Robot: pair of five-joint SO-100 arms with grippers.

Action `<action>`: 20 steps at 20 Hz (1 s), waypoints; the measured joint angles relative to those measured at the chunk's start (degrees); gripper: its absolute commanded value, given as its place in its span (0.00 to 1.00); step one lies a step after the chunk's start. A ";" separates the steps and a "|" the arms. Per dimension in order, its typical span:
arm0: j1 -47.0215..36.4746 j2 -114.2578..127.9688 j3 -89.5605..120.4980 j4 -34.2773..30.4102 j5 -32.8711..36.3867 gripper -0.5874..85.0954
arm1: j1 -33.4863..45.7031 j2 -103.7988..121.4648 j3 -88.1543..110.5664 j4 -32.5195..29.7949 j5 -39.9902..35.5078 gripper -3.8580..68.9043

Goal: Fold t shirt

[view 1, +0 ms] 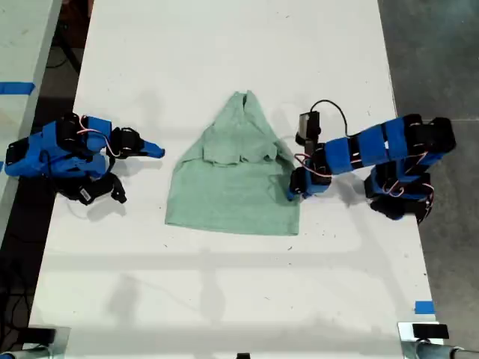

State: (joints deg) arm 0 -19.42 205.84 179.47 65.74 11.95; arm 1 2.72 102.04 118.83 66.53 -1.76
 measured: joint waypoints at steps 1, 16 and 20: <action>0.00 0.00 0.00 0.00 0.00 0.01 | 0.00 -0.18 -0.35 -0.09 0.09 0.05; 0.00 0.00 0.00 0.00 0.00 0.00 | 0.00 0.62 -21.97 21.53 -2.99 0.05; 0.00 0.00 0.00 0.00 0.00 0.00 | 0.00 -5.80 -35.77 23.20 -7.12 0.05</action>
State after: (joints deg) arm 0 -19.42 205.84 179.47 65.74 11.95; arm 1 2.72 96.24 83.06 89.74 -8.88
